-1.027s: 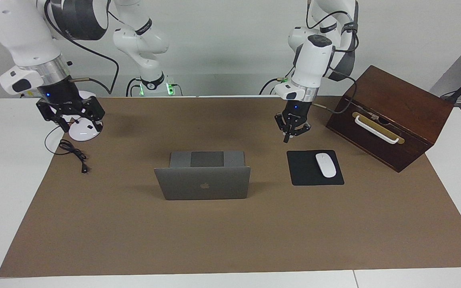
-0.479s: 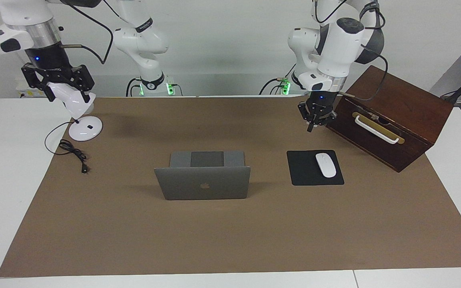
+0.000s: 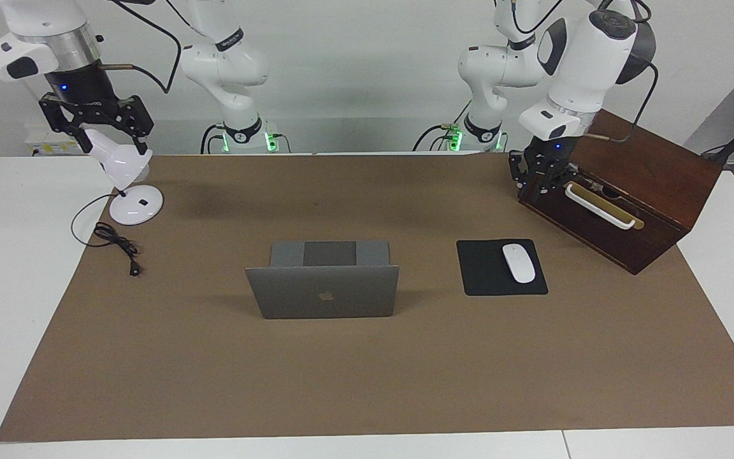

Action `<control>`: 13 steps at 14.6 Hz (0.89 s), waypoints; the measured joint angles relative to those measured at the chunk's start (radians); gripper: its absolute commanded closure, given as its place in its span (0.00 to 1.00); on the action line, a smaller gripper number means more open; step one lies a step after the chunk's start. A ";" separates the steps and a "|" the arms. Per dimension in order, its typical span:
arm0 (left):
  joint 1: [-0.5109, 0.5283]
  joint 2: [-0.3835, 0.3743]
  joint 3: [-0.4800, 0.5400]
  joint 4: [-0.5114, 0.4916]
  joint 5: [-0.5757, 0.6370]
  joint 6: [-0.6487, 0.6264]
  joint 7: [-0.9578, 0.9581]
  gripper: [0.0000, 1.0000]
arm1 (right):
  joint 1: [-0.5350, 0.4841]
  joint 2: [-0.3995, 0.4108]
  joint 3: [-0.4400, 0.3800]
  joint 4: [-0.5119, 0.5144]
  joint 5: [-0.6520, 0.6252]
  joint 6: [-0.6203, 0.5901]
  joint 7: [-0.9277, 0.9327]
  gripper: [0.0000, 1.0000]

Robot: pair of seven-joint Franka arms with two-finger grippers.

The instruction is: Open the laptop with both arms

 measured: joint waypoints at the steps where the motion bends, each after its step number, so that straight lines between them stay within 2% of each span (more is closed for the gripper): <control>1: 0.018 0.001 0.000 0.016 0.000 -0.016 -0.002 0.00 | 0.001 0.000 0.000 -0.003 0.000 0.000 0.000 0.00; 7: 0.097 0.020 0.000 0.116 0.017 -0.107 -0.004 0.00 | 0.010 0.000 0.009 -0.063 0.017 0.051 0.023 0.00; 13: 0.140 0.062 0.000 0.187 0.017 -0.125 -0.005 0.00 | 0.048 0.000 0.017 -0.082 0.040 0.086 0.070 0.00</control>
